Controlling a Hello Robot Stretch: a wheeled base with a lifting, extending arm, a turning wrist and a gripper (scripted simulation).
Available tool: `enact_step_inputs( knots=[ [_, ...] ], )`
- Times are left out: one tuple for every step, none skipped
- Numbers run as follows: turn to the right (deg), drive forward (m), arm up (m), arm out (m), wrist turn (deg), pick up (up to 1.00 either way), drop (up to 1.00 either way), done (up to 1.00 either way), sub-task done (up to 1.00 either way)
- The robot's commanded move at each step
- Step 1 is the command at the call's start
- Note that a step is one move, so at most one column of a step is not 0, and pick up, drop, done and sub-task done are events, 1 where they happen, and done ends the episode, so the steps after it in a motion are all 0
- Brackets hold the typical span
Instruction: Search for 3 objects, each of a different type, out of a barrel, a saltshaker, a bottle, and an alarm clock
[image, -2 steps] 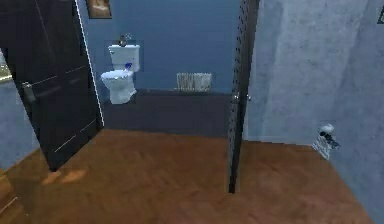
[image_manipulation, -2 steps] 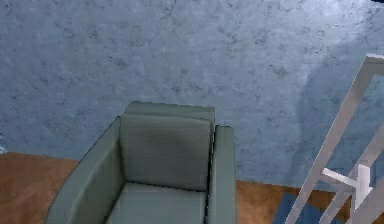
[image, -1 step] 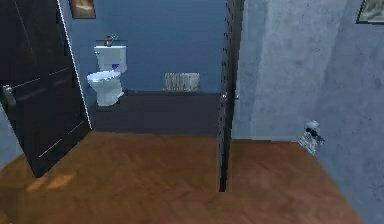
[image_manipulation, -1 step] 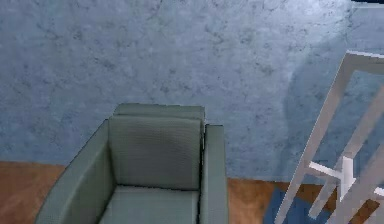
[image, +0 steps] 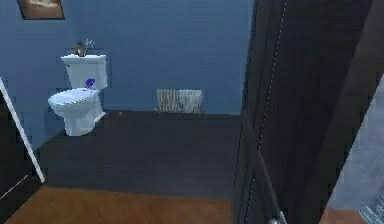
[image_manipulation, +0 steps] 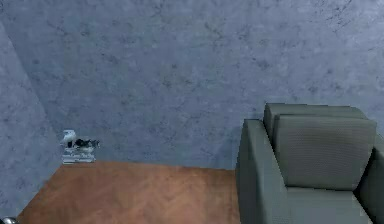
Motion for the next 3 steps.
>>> enact_step_inputs(
  knots=[
    [0.0,0.3,0.0,0.0,0.0,0.0,0.0,0.0,0.0],
    [-12.0,0.0,0.0,0.0,0.0,0.0,0.0,0.0,0.0],
    [0.0,1.0,0.0,0.0,0.0,0.0,0.0,0.0,0.0]
  ],
)
